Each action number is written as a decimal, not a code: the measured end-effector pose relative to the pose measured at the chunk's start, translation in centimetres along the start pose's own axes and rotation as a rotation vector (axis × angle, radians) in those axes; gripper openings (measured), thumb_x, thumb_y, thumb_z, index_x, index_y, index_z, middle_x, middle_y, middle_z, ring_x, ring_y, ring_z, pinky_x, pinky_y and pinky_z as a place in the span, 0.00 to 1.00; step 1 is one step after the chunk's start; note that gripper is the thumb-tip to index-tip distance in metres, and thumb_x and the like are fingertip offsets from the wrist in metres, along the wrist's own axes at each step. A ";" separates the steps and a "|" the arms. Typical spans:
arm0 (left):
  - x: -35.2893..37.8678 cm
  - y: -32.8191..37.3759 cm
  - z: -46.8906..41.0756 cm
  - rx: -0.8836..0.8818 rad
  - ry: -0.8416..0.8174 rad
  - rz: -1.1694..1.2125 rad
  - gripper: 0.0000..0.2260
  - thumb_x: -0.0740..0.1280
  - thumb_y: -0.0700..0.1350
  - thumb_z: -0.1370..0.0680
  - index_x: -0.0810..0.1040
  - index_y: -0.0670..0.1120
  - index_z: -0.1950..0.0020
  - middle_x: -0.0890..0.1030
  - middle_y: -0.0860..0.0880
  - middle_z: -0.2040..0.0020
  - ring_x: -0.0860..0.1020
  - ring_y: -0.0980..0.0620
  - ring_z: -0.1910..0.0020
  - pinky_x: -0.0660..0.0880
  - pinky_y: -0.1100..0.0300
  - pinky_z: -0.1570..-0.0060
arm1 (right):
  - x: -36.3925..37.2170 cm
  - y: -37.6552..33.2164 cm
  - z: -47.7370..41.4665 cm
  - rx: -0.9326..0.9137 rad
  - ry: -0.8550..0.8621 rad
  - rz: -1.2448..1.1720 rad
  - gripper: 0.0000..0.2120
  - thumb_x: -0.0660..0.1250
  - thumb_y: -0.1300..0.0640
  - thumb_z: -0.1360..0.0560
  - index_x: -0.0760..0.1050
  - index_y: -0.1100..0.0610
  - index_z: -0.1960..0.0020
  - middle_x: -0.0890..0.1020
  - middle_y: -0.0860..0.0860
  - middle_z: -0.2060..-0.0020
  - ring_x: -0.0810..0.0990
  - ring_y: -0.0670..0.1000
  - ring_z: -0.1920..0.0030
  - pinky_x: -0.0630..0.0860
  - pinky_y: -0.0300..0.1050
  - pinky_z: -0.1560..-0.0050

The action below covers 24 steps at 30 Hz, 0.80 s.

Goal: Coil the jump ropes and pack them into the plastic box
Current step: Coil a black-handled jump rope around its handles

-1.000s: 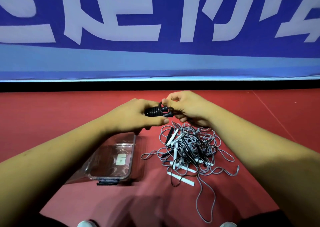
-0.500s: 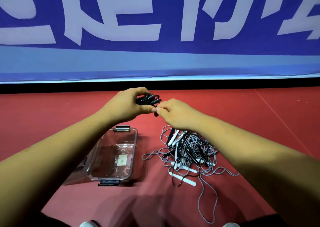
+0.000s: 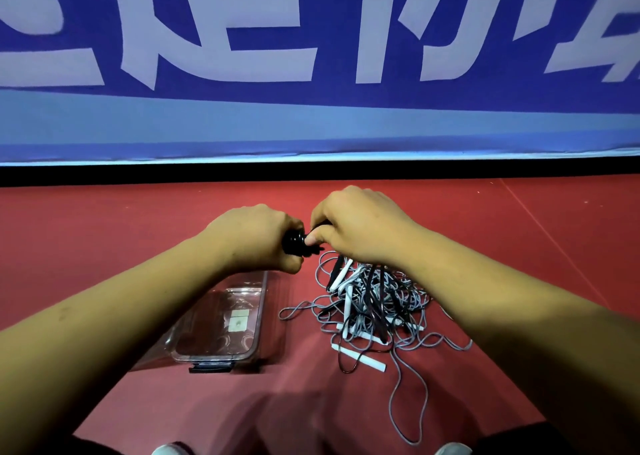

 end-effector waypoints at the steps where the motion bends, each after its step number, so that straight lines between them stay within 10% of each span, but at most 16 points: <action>1: 0.0 0.4 0.1 0.031 -0.029 -0.010 0.12 0.67 0.60 0.32 0.77 0.56 0.53 0.82 0.52 0.60 0.80 0.47 0.57 0.76 0.57 0.59 | -0.1 0.1 -0.1 -0.001 0.023 -0.018 0.11 0.70 0.41 0.28 0.82 0.47 0.54 0.81 0.48 0.61 0.78 0.55 0.55 0.66 0.44 0.58; 9: -1.4 1.1 1.3 0.101 0.001 0.293 0.23 0.69 0.70 0.33 0.75 0.50 0.67 0.70 0.52 0.77 0.68 0.55 0.76 0.63 0.58 0.71 | 0.5 2.2 -1.0 0.111 0.015 -0.616 0.12 0.79 0.51 0.35 0.81 0.59 0.63 0.76 0.44 0.76 0.68 0.42 0.75 0.65 0.36 0.71; 20: -2.5 0.3 1.8 0.070 0.129 1.269 0.16 0.70 0.56 0.25 0.76 0.59 0.38 0.74 0.43 0.66 0.71 0.44 0.68 0.68 0.51 0.67 | 3.6 2.1 -1.4 0.242 -0.199 -1.231 0.17 0.57 0.54 0.17 0.73 0.60 0.61 0.63 0.46 0.76 0.57 0.46 0.74 0.54 0.39 0.72; 24: -2.7 0.0 1.7 -0.007 0.157 1.319 0.12 0.67 0.55 0.25 0.78 0.53 0.44 0.75 0.45 0.67 0.71 0.47 0.71 0.69 0.59 0.72 | 3.3 1.3 -1.0 0.237 -0.169 -1.206 0.15 0.55 0.55 0.16 0.71 0.61 0.56 0.62 0.50 0.73 0.57 0.47 0.72 0.56 0.40 0.73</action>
Point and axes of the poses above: each hand's wrist, its own z-axis away from the middle knuckle, its own x-axis out of the palm, y = z × x, the point moved 3 cm from there along -z, towards the middle knuckle
